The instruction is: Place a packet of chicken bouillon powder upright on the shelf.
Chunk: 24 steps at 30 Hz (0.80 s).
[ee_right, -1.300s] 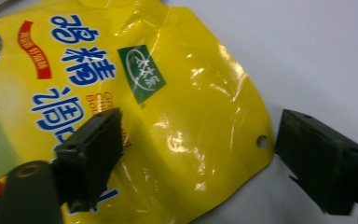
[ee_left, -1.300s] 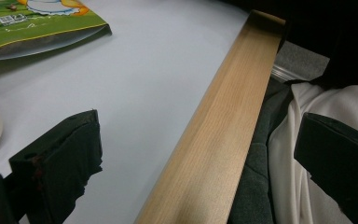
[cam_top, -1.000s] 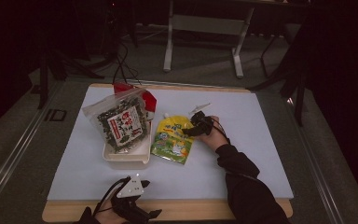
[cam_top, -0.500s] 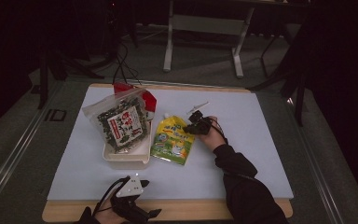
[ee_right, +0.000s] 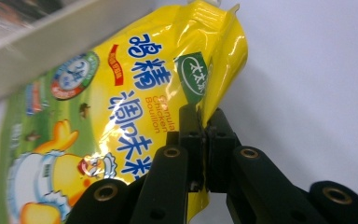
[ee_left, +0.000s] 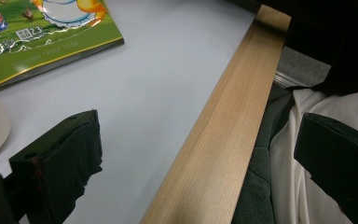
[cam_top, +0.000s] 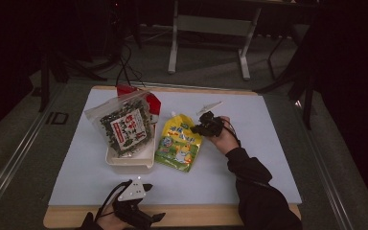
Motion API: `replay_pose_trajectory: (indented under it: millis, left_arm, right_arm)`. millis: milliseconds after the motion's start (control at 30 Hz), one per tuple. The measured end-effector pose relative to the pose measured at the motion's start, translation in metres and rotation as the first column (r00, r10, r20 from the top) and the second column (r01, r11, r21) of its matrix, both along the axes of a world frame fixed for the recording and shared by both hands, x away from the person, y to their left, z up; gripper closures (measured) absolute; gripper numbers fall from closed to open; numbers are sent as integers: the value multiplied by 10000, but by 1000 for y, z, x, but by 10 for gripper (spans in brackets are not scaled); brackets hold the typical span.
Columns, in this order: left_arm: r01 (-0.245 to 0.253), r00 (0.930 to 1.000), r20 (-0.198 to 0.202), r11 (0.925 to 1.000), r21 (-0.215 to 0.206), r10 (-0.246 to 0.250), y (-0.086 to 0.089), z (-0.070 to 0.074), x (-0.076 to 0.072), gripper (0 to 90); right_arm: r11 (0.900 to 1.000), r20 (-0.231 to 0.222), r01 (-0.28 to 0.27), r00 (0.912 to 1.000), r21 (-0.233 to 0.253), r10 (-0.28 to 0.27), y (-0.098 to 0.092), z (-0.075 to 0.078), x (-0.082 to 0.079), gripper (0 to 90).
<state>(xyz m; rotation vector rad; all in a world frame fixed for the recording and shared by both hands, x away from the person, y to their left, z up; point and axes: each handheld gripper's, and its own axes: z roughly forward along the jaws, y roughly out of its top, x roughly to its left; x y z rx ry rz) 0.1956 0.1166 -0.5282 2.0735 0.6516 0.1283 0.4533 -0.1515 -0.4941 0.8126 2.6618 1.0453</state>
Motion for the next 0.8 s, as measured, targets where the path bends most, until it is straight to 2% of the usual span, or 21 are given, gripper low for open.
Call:
replay_pose_trajectory:
  millis: [233, 333, 367, 500, 733, 800]
  left_arm:
    - [9, 10000, 52, 10000, 35, -9, 0, 1, 0, 21]
    - [-29, 10000, 32, 10000, -16, 29, 0, 1, 0, 21]
    - [-33, 10000, 59, 10000, 10, 33, 0, 1, 0, 21]
    - [-63, 10000, 44, 10000, -3, 63, 0, 1, 0, 21]
    - [-120, 9999, 73, 9999, -88, 120, 1, 2, 1, 21]
    - [-171, 9997, 177, 9993, -326, 177, 3, 4, 1, 21]
  right_arm:
    - [9988, 735, -435, 9964, 209, 419, 1, 24, -21, 881]
    - [9983, 884, -538, 9947, 219, 517, 2, 28, -26, 882]
    - [9975, 1102, -684, 9917, 197, 658, 2, 33, -33, 882]
    - [9953, 1424, -949, 9856, 192, 912, 2, 41, -43, 882]
    - [9899, 1842, -1377, 9744, 337, 1293, 5, 54, -60, 883]
    - [9861, 2018, -1604, 9681, 427, 1487, 5, 57, -70, 883]
